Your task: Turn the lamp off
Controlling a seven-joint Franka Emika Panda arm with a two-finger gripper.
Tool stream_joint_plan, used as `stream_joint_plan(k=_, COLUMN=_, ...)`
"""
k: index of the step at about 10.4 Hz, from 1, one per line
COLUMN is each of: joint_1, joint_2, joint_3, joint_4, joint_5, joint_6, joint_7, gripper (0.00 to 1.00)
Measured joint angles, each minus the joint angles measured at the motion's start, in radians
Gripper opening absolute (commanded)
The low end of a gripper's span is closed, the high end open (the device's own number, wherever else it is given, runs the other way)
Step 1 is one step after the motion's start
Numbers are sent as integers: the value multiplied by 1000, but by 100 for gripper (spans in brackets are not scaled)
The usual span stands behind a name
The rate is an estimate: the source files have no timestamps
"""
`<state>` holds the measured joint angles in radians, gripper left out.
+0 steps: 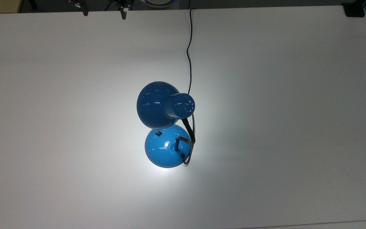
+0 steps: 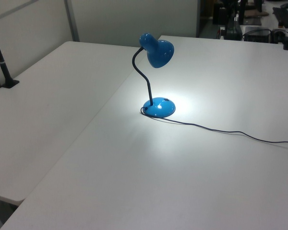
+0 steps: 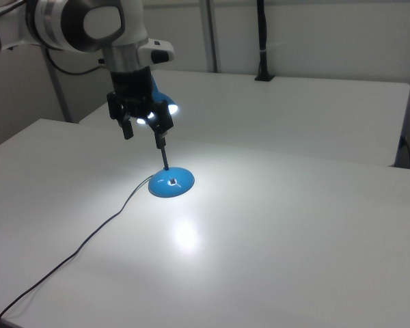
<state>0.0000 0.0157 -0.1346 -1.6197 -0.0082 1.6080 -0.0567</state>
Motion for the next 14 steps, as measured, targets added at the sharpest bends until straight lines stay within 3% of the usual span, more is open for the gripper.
stream_joint_plan(k=7, joint_1=-12, joint_2=1, joint_3=-3, joint_4=0, joint_5=59, joint_6=0, joint_7=16, gripper=100)
stream_joint_plan(k=8, joint_1=-7, joint_2=2, joint_3=1, joint_4=0, joint_5=58, joint_6=0, joint_7=29, gripper=75)
stream_joint_plan(k=9, joint_1=-3, joint_2=5, joint_3=5, joint_4=0, joint_5=57, joint_6=0, joint_7=37, gripper=26)
stream_joint_plan(k=10, joint_1=-1, joint_2=7, joint_3=6, joint_4=0, joint_5=57, joint_6=0, joint_7=39, gripper=0)
stream_joint_plan(k=14, joint_1=-11, joint_2=9, joint_3=0, joint_4=0, joint_5=103, joint_6=0, joint_7=-133, gripper=0)
